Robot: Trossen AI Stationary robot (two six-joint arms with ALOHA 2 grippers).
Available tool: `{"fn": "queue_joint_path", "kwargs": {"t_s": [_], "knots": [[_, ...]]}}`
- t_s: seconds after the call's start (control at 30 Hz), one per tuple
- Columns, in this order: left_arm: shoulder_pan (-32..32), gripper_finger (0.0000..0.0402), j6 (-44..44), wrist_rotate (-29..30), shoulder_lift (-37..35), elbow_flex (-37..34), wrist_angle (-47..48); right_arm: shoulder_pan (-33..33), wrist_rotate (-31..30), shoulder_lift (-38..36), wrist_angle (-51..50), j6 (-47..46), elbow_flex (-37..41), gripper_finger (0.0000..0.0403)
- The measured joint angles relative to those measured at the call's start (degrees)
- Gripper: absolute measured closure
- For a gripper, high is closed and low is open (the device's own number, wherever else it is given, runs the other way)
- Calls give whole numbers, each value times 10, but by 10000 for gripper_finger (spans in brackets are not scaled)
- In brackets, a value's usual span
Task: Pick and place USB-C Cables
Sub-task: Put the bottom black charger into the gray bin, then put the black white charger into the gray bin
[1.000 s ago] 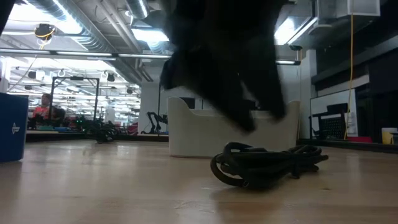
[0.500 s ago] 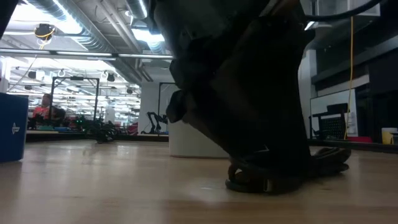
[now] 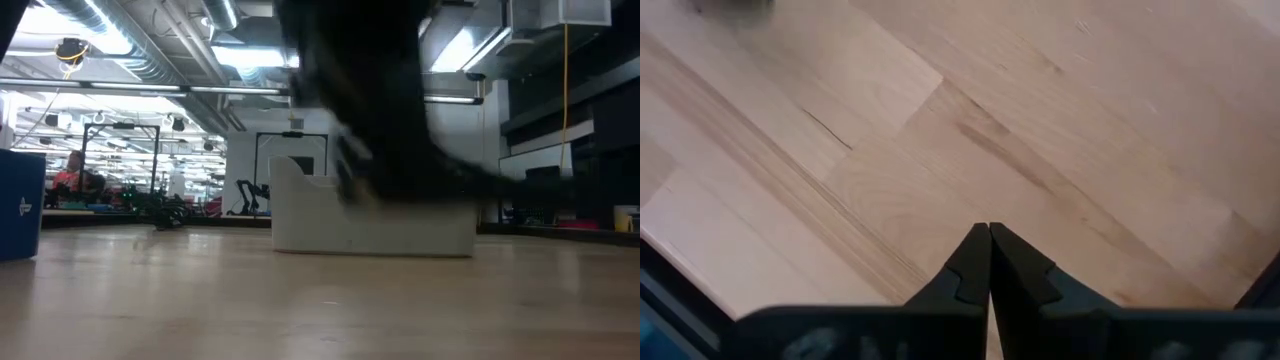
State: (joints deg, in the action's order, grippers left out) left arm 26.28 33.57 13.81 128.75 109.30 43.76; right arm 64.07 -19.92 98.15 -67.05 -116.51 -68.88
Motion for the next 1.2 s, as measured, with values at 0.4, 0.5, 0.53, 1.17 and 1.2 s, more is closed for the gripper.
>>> {"fn": "queue_joint_path", "kwargs": {"t_s": [0.4, 0.5, 0.53, 1.17, 1.2], "knots": [[-92, 384, -139, 118, -5, 203, 342, 0, -2, 0, 5, 0, 0, 395], [-121, 384, -163, 89, -5, 172, 352, 0, -1, 0, 6, 0, 0, 395], [-129, 384, -167, 81, -4, 157, 353, 0, -1, 0, 6, 0, 0, 395], [-144, 304, -189, 78, -4, 80, 286, 0, 0, 0, 10, -2, 0, 395], [-143, 304, -190, 79, -4, 80, 286, 0, 0, 0, 10, -2, 0, 395]]}}
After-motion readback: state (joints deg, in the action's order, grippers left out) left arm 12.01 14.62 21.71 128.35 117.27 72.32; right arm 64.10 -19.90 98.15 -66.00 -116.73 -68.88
